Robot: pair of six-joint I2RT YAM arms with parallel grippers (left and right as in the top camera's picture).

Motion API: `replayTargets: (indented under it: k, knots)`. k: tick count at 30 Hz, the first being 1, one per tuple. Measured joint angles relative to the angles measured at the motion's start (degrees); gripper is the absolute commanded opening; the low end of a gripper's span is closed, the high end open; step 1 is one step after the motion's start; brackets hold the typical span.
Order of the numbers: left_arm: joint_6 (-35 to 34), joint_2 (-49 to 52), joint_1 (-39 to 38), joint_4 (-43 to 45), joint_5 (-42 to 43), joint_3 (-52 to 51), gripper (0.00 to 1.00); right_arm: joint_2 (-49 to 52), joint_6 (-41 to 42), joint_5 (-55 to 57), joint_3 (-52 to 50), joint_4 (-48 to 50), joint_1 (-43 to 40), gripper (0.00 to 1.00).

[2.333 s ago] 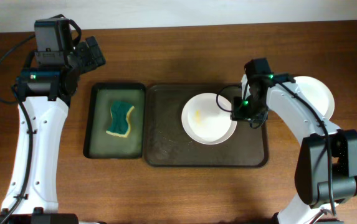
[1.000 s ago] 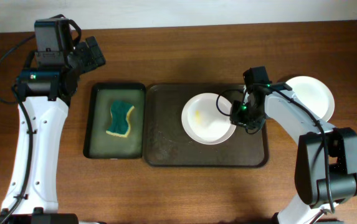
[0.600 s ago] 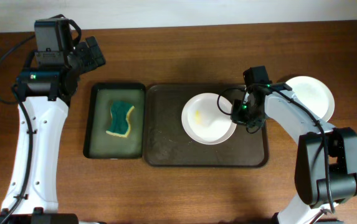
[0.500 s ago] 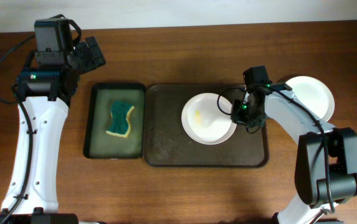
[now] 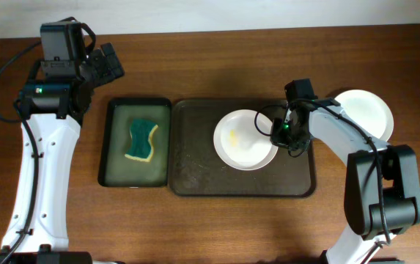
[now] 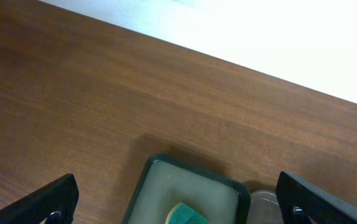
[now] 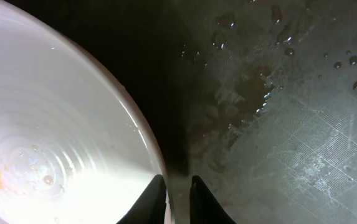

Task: Clean dirty plates on tray and stack at the side
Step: 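Move the left gripper down to the sponge in the black tray and grasp it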

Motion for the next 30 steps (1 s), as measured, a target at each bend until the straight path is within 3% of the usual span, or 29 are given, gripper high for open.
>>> replayTargets:
  k: [3,22,23,25,26,30]
  knots:
    - [0.0,0.0,0.0,0.0,0.02,0.0,0.99,0.09,-0.02,-0.02,0.0,0.37,0.02,0.04]
    - [0.0,0.0,0.0,0.0,0.0,0.0,0.99,0.09,-0.39,0.31,0.0,0.17,0.0,0.04]
    - [-0.02,-0.02,0.0,0.0,0.02,0.0,0.99,0.09,-0.37,0.44,0.0,0.13,0.02,0.05]
    - [0.0,0.0,0.0,0.0,0.0,0.0,0.99,0.09,-0.39,0.61,0.0,0.13,0.02,0.23]
    - [0.0,0.0,0.0,0.0,0.02,0.0,0.99,0.09,-0.57,1.03,0.0,0.09,0.02,0.27]
    - [0.0,-0.02,0.0,0.0,0.02,0.0,0.99,0.11,-0.46,1.97,-0.04,-0.11,0.0,0.28]
